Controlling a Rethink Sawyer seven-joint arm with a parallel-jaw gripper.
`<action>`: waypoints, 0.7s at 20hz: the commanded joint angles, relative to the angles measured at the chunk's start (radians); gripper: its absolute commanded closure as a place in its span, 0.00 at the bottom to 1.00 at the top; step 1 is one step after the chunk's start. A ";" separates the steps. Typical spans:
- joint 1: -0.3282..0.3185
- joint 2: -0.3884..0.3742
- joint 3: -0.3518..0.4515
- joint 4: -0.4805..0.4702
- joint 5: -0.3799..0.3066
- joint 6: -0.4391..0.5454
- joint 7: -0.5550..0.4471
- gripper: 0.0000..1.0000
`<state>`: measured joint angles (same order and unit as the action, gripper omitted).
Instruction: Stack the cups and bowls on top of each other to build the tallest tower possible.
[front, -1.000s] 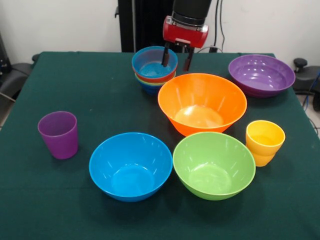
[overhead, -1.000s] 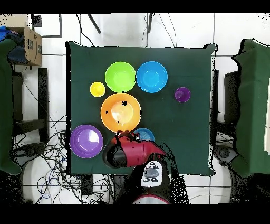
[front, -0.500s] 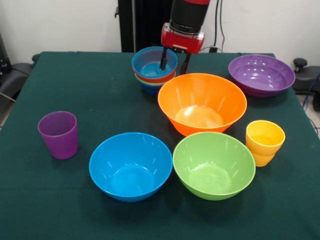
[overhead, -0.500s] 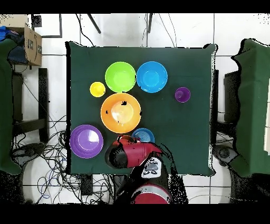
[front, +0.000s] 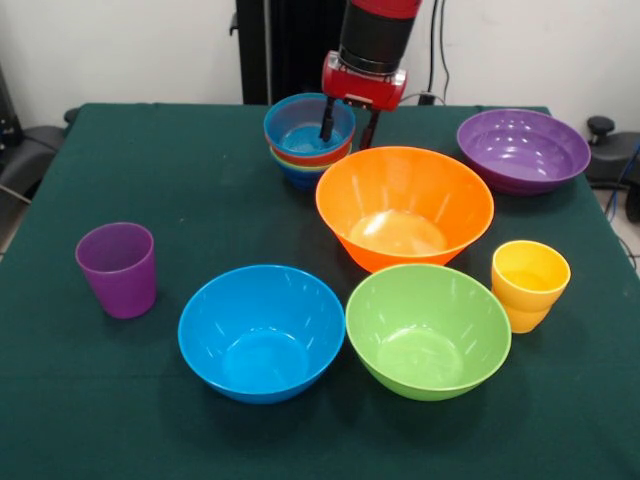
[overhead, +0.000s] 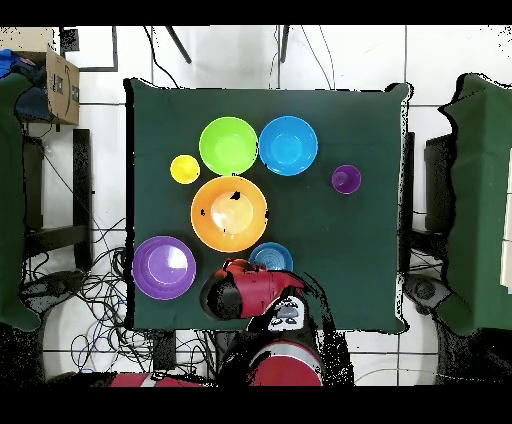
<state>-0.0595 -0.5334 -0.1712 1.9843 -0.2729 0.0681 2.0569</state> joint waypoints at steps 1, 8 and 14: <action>-0.025 0.037 0.073 0.004 -0.014 -0.063 0.109 0.00; -0.019 0.096 0.063 -0.021 -0.012 -0.122 0.117 0.00; -0.019 0.103 0.069 -0.026 -0.009 -0.131 0.115 0.00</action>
<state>-0.0593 -0.5083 -0.1796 1.9856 -0.2727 0.0132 2.0569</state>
